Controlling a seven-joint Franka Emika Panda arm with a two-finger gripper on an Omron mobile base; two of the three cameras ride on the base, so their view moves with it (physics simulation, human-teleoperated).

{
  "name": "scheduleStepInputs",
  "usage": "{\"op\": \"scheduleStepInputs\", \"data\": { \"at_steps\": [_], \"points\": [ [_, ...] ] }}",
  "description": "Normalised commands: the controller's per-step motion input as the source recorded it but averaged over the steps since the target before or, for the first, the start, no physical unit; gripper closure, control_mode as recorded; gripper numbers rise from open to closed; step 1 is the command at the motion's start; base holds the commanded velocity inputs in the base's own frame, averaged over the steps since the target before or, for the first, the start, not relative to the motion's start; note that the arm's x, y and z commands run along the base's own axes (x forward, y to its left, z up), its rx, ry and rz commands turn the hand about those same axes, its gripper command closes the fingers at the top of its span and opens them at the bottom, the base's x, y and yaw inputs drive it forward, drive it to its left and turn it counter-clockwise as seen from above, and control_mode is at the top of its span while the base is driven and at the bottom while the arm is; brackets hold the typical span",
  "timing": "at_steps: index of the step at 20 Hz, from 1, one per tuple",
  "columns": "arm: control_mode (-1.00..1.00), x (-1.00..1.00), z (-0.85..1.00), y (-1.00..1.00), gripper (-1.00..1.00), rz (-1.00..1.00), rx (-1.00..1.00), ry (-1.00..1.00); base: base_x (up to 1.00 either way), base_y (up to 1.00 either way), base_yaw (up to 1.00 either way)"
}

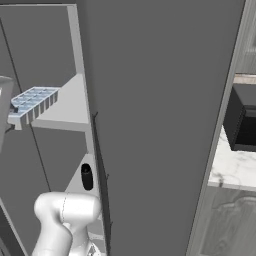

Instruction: Open the freezer door, pick up the ice cube tray from the freezer, and place it on the dining counter.

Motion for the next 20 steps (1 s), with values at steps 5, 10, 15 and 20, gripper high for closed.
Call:
{"op": "scheduleStepInputs", "data": {
  "at_steps": [5, 10, 15, 20],
  "points": [
    [1.0, 0.0, 0.0, 0.0, 1.0, 0.0, 0.0, 0.0, -0.5, -0.32, -0.01],
    [1.0, 0.0, 0.0, 0.0, 1.0, 0.0, 0.0, 0.0, -0.97, -0.52, -0.28],
    [1.0, 0.0, 0.0, 0.0, 1.0, 0.0, 0.0, 0.0, -0.97, -0.3, -0.58],
    [1.0, 0.0, 0.0, 0.0, 1.0, 0.0, 0.0, 0.0, -0.66, -0.03, -0.8]
  ]
}}
